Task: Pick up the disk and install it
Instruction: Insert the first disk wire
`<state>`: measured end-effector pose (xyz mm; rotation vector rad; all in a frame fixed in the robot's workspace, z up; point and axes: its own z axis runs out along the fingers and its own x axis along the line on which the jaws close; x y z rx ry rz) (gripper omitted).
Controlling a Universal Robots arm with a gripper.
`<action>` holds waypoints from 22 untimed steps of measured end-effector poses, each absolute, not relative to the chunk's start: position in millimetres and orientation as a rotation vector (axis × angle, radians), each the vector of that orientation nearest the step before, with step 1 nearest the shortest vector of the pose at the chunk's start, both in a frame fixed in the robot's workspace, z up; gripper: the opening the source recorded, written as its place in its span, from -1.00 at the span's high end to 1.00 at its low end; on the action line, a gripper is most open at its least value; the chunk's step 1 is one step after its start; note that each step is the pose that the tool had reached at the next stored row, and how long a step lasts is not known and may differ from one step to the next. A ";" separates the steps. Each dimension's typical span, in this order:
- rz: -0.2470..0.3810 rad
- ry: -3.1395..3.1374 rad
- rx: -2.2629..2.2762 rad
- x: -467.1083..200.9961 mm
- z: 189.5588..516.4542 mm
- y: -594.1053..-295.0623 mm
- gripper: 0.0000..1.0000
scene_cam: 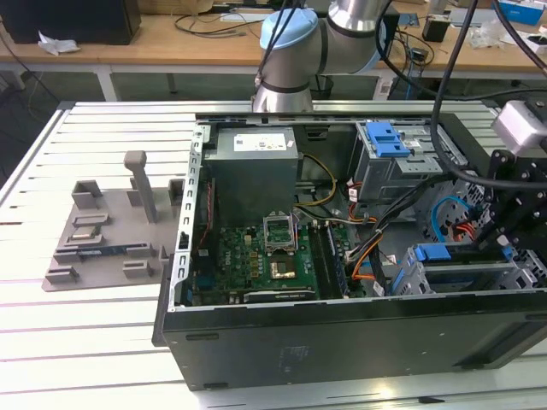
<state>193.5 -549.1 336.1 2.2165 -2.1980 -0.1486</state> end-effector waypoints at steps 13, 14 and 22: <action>-0.149 -2.198 2.217 193.5 370.0 -548.1 0.65; -0.149 -2.198 2.217 193.5 375.0 -547.9 0.77; -0.149 -2.198 2.216 193.5 391.6 -547.5 0.79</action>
